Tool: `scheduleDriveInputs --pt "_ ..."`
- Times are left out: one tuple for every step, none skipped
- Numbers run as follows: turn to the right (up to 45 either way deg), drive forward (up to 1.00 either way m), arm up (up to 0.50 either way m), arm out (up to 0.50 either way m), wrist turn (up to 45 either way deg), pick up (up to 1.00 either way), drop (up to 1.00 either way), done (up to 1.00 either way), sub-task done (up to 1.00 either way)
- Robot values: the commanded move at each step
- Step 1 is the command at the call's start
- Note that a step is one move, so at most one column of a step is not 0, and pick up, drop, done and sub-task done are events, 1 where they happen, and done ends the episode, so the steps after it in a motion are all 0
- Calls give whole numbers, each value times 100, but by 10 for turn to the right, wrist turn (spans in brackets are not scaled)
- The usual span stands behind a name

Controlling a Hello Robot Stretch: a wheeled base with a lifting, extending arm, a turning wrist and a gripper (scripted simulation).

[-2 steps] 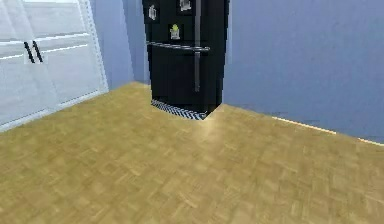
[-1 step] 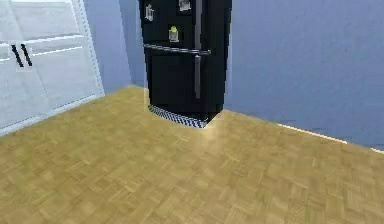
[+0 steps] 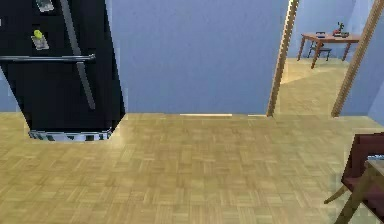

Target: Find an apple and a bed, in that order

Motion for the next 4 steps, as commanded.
scheduleDriveInputs --pt "0 60 0 0 0 0 0 0 0" --pt "360 0 0 0 0 0 0 0 0" --pt "0 100 0 0 0 0 0 0 0" --pt "0 40 0 0 0 0 0 0 0"
